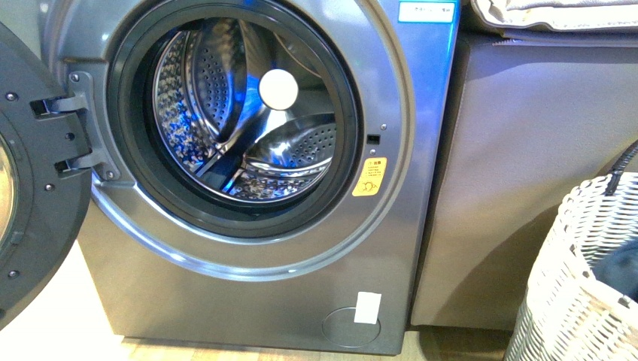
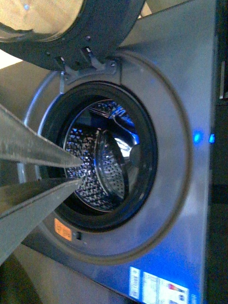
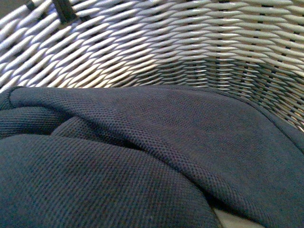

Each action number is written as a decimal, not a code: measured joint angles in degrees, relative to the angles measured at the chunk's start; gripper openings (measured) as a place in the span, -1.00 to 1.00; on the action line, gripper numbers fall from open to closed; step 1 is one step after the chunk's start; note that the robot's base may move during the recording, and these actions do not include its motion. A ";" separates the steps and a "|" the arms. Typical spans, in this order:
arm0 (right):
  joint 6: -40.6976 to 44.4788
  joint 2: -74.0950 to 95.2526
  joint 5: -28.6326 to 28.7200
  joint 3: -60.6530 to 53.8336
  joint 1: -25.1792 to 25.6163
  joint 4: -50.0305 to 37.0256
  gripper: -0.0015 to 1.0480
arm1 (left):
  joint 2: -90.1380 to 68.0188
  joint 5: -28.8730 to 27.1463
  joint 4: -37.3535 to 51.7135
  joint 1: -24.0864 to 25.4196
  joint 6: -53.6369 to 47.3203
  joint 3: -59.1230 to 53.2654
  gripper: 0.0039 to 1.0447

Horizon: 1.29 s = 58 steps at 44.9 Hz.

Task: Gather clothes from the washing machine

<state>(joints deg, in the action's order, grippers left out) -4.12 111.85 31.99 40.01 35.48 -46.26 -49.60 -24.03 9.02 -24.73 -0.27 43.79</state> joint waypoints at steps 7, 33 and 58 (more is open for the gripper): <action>-0.11 1.81 -0.94 0.44 -0.35 -1.01 -0.19 | 4.94 5.16 3.39 4.24 0.15 -11.32 -0.94; -5.64 -26.16 3.58 -5.66 -4.96 -2.32 0.86 | 22.93 18.71 8.26 18.78 0.33 -34.73 -0.94; -2.47 -74.60 -11.89 -16.57 -15.89 26.99 0.44 | 34.07 24.04 3.69 24.63 0.33 -40.98 -0.94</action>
<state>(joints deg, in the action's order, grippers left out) -6.59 37.26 20.10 23.44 19.59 -19.27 -15.53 0.01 12.71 -0.10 0.05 2.81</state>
